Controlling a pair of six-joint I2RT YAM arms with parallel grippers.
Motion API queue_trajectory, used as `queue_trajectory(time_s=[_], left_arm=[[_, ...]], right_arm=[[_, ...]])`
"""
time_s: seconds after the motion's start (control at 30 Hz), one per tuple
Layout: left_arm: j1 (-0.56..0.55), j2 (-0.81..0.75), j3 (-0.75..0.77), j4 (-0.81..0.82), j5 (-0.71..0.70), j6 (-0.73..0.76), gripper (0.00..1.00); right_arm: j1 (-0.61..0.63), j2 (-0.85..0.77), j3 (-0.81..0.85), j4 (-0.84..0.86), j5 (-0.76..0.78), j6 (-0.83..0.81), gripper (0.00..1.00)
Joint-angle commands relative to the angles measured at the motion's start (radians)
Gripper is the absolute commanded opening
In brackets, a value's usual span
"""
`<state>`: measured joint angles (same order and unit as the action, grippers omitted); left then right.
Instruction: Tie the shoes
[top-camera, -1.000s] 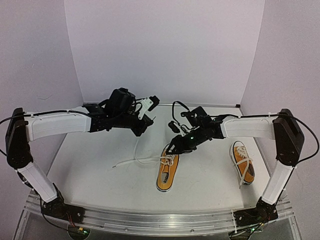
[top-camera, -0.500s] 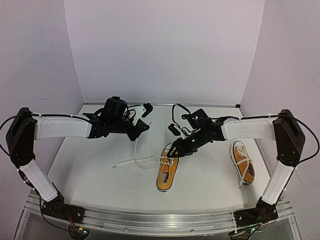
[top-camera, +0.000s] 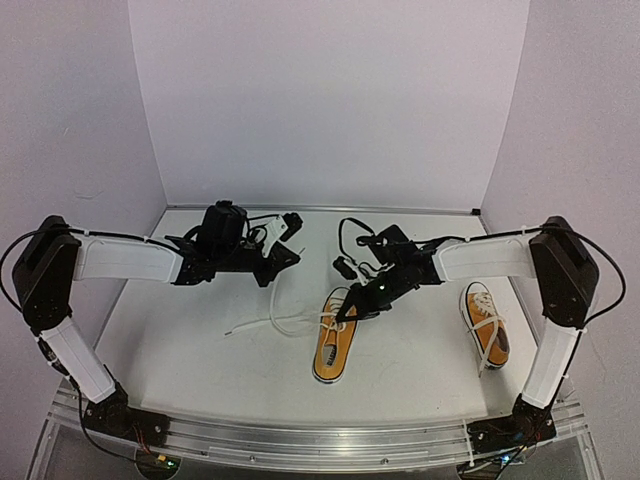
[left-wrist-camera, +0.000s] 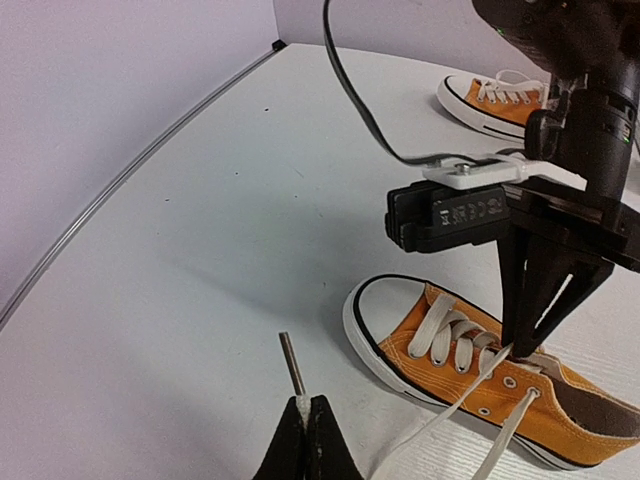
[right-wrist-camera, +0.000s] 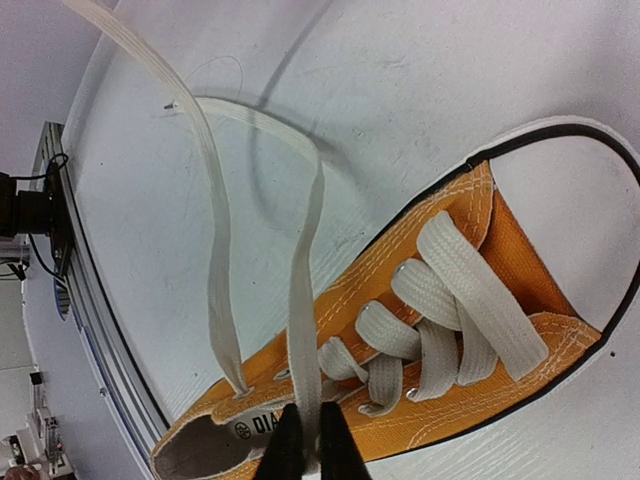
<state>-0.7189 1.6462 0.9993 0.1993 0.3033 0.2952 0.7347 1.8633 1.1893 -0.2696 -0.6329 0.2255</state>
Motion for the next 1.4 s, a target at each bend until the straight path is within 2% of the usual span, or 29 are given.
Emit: queue_trajectory(time_s=[0.0, 0.13, 0.4, 0.77, 0.97, 1.37], left_arm=[[0.005, 0.023, -0.008, -0.018, 0.092, 0.13, 0.0], [0.005, 0.044, -0.012, -0.034, 0.122, 0.228, 0.0], [-0.001, 0.13, 0.026, -0.027, 0.227, 0.316, 0.0], [-0.074, 0.249, 0.056, 0.01, 0.194, 0.451, 0.0], [-0.128, 0.262, 0.055, 0.017, 0.176, 0.532, 0.0], [-0.185, 0.174, 0.001, 0.071, 0.18, 0.484, 0.0]], right_arm=[[0.003, -0.073, 0.024, 0.009, 0.007, -0.024, 0.01], [0.003, -0.113, 0.008, 0.002, 0.012, -0.043, 0.0], [0.003, -0.158, -0.015, 0.001, 0.019, -0.051, 0.0], [0.003, -0.173, -0.038, 0.003, 0.019, -0.059, 0.0], [0.003, -0.17, -0.037, 0.003, 0.023, -0.061, 0.0], [0.003, -0.134, -0.019, 0.004, 0.028, -0.038, 0.02]])
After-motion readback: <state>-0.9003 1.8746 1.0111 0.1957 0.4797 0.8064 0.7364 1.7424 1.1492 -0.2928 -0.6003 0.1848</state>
